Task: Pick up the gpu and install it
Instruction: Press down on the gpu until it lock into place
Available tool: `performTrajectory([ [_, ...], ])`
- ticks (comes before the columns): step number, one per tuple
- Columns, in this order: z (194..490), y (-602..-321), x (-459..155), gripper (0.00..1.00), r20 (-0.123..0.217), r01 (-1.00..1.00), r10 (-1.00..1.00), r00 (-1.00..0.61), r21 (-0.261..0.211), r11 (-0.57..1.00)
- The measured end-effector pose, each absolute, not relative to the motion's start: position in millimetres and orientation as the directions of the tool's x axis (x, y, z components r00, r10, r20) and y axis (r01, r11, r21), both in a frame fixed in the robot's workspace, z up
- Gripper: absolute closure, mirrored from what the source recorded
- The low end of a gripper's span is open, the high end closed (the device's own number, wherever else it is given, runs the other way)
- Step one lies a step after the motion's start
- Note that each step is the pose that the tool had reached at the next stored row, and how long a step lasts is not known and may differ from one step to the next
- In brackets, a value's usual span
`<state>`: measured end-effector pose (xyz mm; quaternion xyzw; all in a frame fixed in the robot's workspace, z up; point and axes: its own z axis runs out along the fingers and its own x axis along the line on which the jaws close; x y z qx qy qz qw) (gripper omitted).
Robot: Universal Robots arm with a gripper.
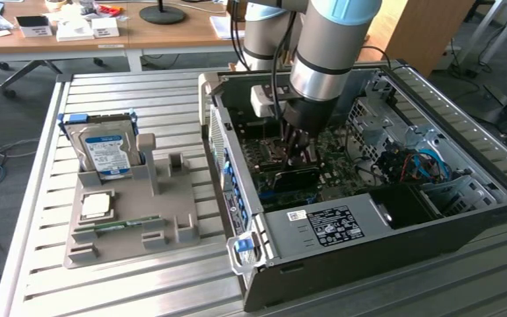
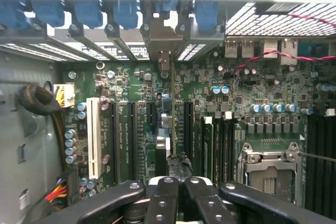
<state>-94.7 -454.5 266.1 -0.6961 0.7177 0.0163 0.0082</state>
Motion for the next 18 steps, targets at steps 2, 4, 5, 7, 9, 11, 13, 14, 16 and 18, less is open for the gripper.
performTrajectory([
  [2,271,-454,-95,0.89,-0.034,-0.999,-0.999,-0.031,0.012,0.03],
  [4,277,-455,-95,0.89,-0.034,-0.999,-0.999,-0.031,0.012,0.03],
  [5,280,-455,-95,0.89,-0.034,-0.999,-0.999,-0.031,0.012,0.03],
  [7,287,-455,-95,0.89,-0.034,-0.999,-0.999,-0.031,0.012,0.03],
  [9,294,-455,-95,0.89,-0.034,-0.999,-0.999,-0.031,0.012,0.03],
  [11,301,-455,-95,0.89,-0.034,-0.999,-0.999,-0.031,0.012,0.03],
  [13,308,-455,-95,0.89,-0.034,-0.999,-0.999,-0.031,0.012,0.03],
  [14,311,-455,-95,0.89,-0.034,-0.999,-0.999,-0.031,0.012,0.03],
  [16,318,-455,-95,0.89,-0.034,-0.999,-0.999,-0.031,0.012,0.03],
  [18,323,-455,-95,0.89,-0.034,-0.999,-0.999,-0.031,0.012,0.03],
])
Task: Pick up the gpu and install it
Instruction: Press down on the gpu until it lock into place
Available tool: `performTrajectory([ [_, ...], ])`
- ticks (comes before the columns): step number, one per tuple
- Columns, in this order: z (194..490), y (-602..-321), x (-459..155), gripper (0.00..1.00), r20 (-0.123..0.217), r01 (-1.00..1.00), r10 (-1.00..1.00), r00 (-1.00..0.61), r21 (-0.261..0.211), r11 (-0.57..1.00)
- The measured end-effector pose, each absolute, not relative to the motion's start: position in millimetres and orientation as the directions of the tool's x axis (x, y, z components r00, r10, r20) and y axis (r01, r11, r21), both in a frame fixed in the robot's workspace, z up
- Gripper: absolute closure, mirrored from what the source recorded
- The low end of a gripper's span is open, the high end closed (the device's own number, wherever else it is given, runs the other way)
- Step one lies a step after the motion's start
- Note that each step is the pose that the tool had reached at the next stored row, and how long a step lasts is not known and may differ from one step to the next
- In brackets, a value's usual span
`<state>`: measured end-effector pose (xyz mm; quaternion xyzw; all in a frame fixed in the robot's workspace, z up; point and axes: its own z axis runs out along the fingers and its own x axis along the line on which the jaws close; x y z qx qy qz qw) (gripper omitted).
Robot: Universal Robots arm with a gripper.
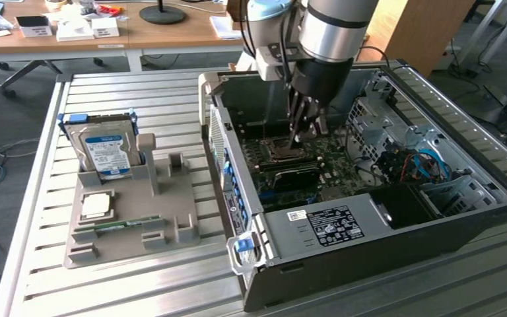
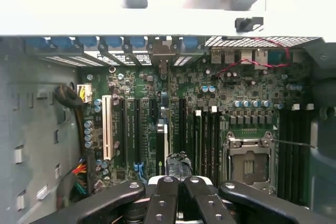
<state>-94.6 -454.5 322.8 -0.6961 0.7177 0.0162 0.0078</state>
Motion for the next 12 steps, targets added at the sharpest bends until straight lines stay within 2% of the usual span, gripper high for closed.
performTrajectory([
  [12,329.1,-454.5,-94.6,0.89,-0.034,-0.999,-0.999,-0.031,0.012,0.03],
])
